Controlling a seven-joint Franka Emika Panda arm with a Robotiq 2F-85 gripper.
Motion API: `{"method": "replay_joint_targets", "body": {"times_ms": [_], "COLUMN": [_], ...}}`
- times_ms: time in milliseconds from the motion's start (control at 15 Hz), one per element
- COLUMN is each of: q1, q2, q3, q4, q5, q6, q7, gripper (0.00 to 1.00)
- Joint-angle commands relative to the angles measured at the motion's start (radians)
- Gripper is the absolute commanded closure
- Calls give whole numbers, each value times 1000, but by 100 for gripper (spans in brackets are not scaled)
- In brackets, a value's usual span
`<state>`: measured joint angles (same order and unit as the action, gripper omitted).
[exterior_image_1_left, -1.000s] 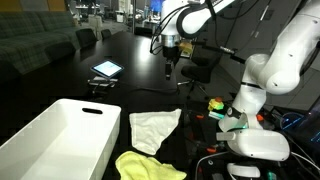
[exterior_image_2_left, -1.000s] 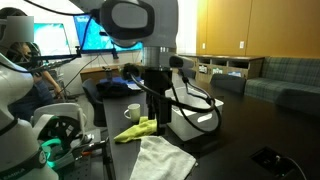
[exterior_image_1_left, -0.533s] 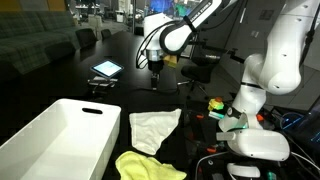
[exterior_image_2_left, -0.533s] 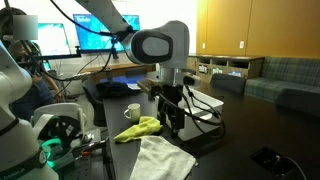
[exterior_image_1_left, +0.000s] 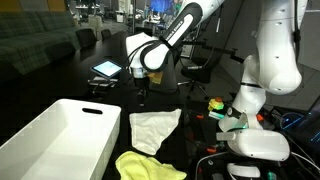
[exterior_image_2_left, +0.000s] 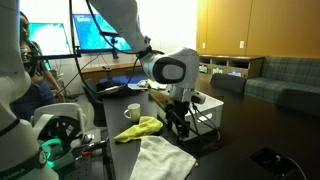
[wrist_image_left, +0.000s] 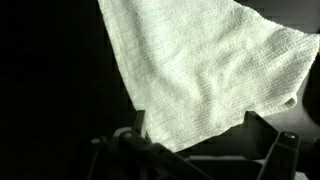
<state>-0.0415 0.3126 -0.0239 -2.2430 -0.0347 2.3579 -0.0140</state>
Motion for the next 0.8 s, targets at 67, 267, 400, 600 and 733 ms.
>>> {"method": "replay_joint_targets", "body": {"times_ms": [67, 267, 400, 600, 733], "q1": [-10, -33, -53, -82, -93], "q2": [154, 230, 270, 321, 345], "q3": [24, 34, 42, 52, 54], "q4": [146, 204, 228, 244, 248], "q5": [92, 155, 195, 245, 261], "q6": [-7, -14, -11, -3, -4], "q7": [-4, -25, -39, -56, -61], "gripper": [0, 0, 0, 0, 0]}}
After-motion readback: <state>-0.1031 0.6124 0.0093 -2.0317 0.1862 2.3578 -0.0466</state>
